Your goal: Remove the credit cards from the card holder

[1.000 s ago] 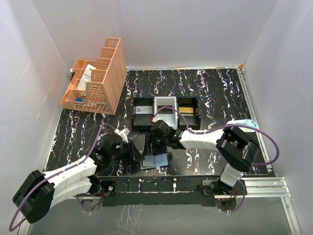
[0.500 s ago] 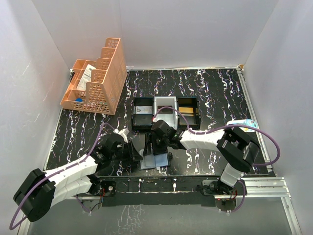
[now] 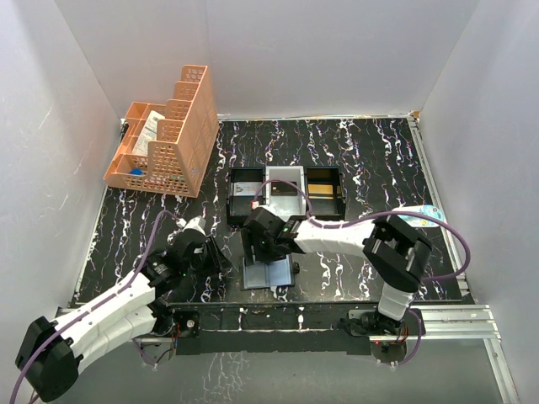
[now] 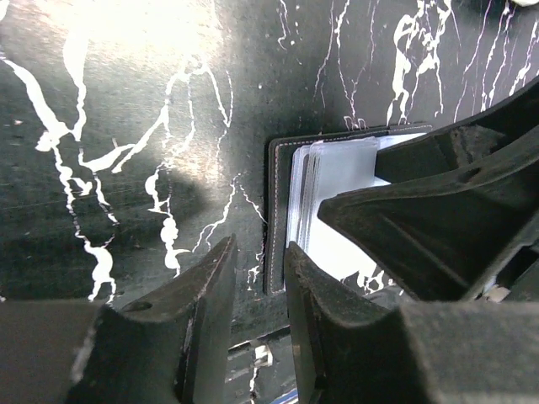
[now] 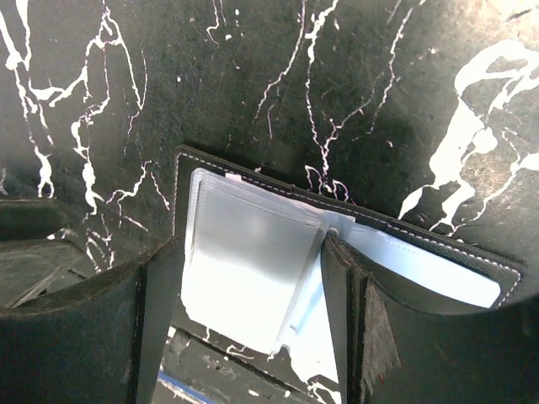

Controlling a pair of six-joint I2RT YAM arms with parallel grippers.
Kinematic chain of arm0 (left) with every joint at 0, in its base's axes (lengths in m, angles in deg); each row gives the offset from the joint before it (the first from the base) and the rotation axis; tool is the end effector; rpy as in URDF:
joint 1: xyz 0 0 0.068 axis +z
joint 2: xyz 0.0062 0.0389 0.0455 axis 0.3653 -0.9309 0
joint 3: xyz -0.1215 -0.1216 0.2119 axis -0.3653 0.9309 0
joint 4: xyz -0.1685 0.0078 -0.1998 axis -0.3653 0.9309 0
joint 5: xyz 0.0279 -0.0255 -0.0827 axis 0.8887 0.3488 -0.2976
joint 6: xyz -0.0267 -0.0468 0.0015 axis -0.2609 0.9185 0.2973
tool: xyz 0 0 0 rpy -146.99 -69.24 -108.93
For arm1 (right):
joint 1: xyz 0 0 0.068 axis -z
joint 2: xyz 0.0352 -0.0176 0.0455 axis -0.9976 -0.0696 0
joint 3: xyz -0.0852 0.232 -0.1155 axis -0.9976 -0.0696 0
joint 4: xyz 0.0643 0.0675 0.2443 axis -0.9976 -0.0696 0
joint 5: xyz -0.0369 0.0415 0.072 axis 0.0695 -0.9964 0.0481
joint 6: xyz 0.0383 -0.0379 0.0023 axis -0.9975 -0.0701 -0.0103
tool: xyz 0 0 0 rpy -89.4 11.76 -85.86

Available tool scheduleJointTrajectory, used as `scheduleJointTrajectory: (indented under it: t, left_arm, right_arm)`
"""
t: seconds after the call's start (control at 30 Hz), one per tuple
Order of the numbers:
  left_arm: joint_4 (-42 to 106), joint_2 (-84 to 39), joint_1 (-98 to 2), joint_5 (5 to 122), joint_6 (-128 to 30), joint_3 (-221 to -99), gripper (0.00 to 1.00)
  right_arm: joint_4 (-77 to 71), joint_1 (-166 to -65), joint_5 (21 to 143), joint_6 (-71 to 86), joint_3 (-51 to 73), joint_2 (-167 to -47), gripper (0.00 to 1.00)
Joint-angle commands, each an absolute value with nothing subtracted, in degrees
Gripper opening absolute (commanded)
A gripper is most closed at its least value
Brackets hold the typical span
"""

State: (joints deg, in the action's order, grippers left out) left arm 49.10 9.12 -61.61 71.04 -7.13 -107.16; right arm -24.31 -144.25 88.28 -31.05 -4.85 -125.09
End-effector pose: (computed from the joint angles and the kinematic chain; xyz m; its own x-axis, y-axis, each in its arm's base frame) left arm 0.1234 -0.1049 0.1775 -0.8183 -0.3547 -0.4523 -0.0006 0.7874 -0.6165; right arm 0.1794 0.2910 0.1691 -0.9344 -0.1530 -0.3217 -0.2683 0.8963 0.3530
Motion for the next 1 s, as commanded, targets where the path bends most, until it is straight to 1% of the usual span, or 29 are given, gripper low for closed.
scheduleJointTrajectory:
  t: [0.0,0.3,0.53,0.6,0.77,0.87,0.97]
  left_arm:
    - [55.5,11.7,-61.4,76.1,-6.3,-109.8,0.29]
    - [56.9,12.8,-61.4,77.0,-6.0,-110.3,0.28]
    - [56.8,13.5,-61.4,77.1,-5.6,-110.2,0.28]
    - [56.4,13.4,-61.4,76.7,-5.7,-110.0,0.28]
    - [55.0,13.0,-61.4,75.1,-6.0,-109.7,0.28]
    - [54.1,12.8,-61.4,74.1,-6.2,-109.4,0.28]
    - [53.6,12.5,-61.4,73.5,-6.4,-109.2,0.28]
  right_arm:
    - [-31.8,-147.1,99.6,-30.1,0.7,-129.3,0.64]
    - [-37.9,-151.4,107.2,-30.8,6.3,-135.5,0.61]
    - [-35.9,-151.8,105.9,-30.2,5.7,-134.8,0.46]
    - [-33.6,-151.5,103.3,-29.4,4.7,-133.1,0.44]
    - [-25.2,-148.3,92.2,-29.5,-0.5,-129.0,0.43]
    - [-21.4,-146.5,87.7,-30.0,-4.0,-127.1,0.41]
    - [-22.1,-146.0,88.4,-29.7,-3.9,-127.1,0.53]
